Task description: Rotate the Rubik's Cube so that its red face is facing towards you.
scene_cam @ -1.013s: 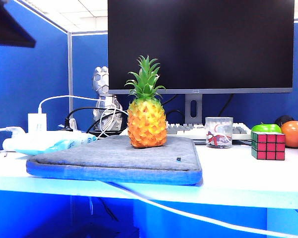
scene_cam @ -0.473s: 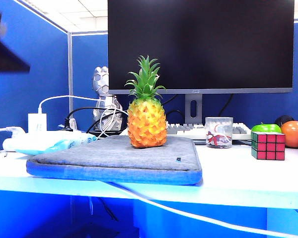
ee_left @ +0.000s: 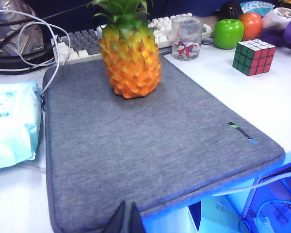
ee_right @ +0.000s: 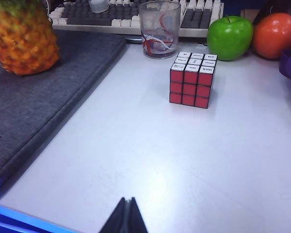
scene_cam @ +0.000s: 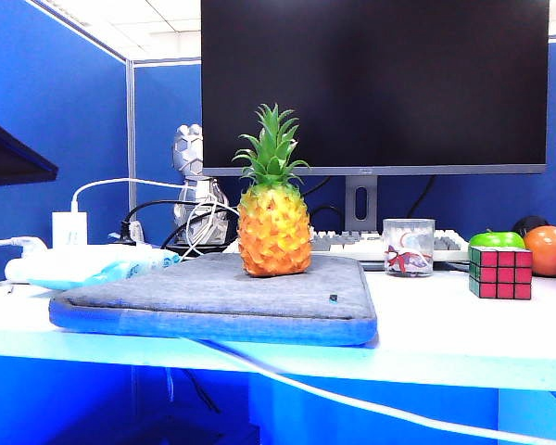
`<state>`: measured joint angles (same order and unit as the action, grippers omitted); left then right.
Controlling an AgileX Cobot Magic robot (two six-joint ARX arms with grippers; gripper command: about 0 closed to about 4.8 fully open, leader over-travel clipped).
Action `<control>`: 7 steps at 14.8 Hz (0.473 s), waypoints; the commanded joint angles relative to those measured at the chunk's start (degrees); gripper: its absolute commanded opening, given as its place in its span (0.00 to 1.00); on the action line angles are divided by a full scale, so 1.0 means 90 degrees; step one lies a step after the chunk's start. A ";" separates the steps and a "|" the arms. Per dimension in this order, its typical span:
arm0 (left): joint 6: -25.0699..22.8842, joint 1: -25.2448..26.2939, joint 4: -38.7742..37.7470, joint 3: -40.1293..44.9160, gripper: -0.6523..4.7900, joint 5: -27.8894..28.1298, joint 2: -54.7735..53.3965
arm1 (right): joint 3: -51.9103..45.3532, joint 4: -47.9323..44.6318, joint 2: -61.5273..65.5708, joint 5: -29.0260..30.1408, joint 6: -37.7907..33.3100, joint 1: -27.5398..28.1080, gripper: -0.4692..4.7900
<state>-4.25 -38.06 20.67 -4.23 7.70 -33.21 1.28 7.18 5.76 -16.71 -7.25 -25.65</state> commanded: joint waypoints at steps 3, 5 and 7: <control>0.0002 0.0007 -0.0257 0.0000 0.12 0.0068 0.0005 | 0.0022 -0.0058 -0.0002 -0.0010 -0.0024 -0.0002 0.08; 0.0000 0.0007 -0.0257 0.0000 0.12 0.0068 0.0007 | 0.0022 -0.0058 -0.0002 -0.0010 -0.0024 -0.0002 0.08; 0.0002 0.0007 -0.0257 0.0000 0.12 0.0068 0.0007 | 0.0022 -0.0056 -0.0002 -0.0010 -0.0024 -0.0002 0.08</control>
<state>-4.23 -38.06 17.91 -4.23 8.16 -33.21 1.28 7.20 5.76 -16.71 -7.25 -25.65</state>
